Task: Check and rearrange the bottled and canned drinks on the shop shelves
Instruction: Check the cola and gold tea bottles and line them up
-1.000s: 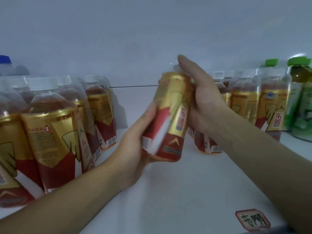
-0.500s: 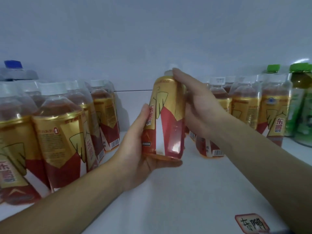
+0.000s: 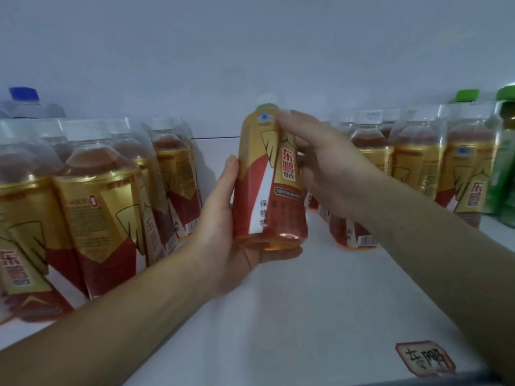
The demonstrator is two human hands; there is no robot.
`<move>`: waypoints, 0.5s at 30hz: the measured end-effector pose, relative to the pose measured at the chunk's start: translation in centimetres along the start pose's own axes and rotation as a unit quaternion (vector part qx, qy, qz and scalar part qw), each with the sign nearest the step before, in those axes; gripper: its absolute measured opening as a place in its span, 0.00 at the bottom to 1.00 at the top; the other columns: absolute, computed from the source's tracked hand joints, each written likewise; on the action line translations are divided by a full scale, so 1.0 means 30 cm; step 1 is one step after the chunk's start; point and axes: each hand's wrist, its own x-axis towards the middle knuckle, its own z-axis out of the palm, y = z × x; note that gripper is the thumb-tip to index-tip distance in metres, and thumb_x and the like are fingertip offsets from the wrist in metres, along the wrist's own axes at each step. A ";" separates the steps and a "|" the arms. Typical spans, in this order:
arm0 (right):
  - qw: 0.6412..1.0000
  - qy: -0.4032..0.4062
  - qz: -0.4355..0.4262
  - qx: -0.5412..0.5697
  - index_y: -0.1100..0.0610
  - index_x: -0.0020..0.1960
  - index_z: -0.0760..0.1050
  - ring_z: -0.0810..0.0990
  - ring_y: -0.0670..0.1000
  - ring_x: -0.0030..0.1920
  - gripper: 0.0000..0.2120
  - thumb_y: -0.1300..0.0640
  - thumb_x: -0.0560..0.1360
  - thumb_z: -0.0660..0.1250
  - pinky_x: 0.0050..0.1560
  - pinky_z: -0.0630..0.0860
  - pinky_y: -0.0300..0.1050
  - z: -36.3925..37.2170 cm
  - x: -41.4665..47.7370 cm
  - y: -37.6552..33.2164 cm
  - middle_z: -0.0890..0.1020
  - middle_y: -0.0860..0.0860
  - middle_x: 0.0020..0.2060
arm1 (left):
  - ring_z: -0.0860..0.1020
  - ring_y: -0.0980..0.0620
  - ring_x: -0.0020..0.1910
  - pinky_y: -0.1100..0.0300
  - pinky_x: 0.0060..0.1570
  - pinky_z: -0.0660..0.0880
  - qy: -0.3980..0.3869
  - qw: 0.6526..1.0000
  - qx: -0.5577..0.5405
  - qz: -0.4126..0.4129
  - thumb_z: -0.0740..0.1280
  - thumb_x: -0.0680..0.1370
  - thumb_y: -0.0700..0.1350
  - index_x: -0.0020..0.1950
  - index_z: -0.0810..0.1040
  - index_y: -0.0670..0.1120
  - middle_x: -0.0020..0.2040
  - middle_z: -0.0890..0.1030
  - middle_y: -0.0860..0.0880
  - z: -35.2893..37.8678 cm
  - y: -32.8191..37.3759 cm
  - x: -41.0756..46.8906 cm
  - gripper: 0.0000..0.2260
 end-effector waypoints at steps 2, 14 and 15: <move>1.000 0.010 -0.011 0.012 0.53 0.73 0.69 0.86 0.50 0.46 0.29 0.46 0.75 0.73 0.47 0.78 0.48 -0.002 -0.011 0.001 0.84 0.53 0.54 | 0.84 0.42 0.40 0.51 0.34 0.82 -0.023 0.999 -0.018 -0.020 0.54 0.75 0.70 0.54 0.85 0.42 0.48 0.85 0.40 -0.011 0.010 -0.003 0.35; 0.999 -0.037 0.001 -0.003 0.49 0.70 0.71 0.85 0.53 0.54 0.35 0.37 0.68 0.72 0.63 0.79 0.57 0.025 -0.034 -0.010 0.84 0.50 0.54 | 0.84 0.41 0.37 0.51 0.37 0.81 -0.013 0.997 -0.050 -0.057 0.56 0.77 0.64 0.45 0.87 0.41 0.44 0.85 0.39 0.003 0.013 -0.006 0.30; 0.999 -0.045 0.007 0.011 0.51 0.68 0.72 0.86 0.52 0.51 0.33 0.38 0.68 0.72 0.60 0.79 0.56 0.023 -0.033 -0.009 0.85 0.50 0.50 | 0.84 0.41 0.37 0.51 0.37 0.81 -0.024 0.996 -0.057 -0.071 0.56 0.77 0.64 0.45 0.87 0.41 0.45 0.85 0.39 0.000 0.010 -0.006 0.30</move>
